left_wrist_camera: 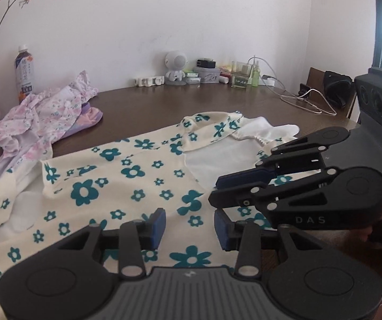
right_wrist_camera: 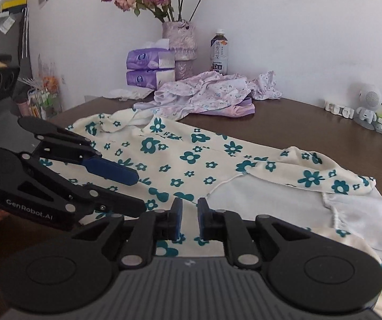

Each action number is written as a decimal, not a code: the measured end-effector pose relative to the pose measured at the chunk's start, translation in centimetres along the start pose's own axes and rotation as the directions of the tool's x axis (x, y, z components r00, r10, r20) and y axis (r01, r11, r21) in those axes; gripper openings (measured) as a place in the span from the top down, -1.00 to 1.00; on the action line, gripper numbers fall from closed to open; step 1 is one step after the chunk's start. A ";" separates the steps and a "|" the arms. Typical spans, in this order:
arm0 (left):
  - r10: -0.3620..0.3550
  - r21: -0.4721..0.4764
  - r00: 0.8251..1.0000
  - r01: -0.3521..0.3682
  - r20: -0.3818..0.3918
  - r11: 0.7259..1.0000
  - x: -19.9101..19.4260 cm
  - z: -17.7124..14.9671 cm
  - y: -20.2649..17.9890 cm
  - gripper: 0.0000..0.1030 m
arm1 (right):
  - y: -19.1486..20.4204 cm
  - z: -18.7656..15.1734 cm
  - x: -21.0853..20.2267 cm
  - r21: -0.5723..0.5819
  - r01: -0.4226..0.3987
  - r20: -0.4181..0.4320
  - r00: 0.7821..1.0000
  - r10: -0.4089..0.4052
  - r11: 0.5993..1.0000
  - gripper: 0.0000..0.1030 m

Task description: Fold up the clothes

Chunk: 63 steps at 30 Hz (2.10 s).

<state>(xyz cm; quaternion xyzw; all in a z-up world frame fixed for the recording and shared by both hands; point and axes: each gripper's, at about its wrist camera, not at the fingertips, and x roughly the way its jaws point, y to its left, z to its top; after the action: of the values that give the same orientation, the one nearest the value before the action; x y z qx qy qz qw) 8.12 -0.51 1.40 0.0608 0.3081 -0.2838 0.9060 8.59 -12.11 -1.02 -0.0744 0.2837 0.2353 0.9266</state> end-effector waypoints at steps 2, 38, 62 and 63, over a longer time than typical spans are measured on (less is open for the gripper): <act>0.002 -0.006 1.000 -0.002 0.004 1.000 0.1 -0.2 0.3 0.29 | 0.2 -0.1 0.4 0.006 0.005 -0.007 1.000 -0.004 1.000 0.70; 0.204 -0.246 0.978 -0.190 0.032 0.950 -7.7 -5.2 8.3 0.56 | -0.3 -0.6 1.2 0.033 0.041 -0.041 0.998 -0.040 0.999 0.65; 0.215 -0.283 0.976 -0.196 0.036 0.939 -11.7 -7.5 10.7 0.84 | -0.3 -0.6 1.1 0.031 0.043 -0.041 0.998 -0.041 0.999 0.65; 0.219 -0.282 0.975 -0.201 0.035 0.938 -11.9 -7.6 10.7 0.84 | -0.2 -0.6 1.1 0.031 0.043 -0.041 0.998 -0.041 0.999 0.65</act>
<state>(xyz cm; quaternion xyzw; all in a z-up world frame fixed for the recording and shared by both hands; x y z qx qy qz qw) 2.30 16.22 1.68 -0.0433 0.3066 -0.1416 0.9403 9.23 -12.05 -2.14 -0.0704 0.3045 0.2097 0.9265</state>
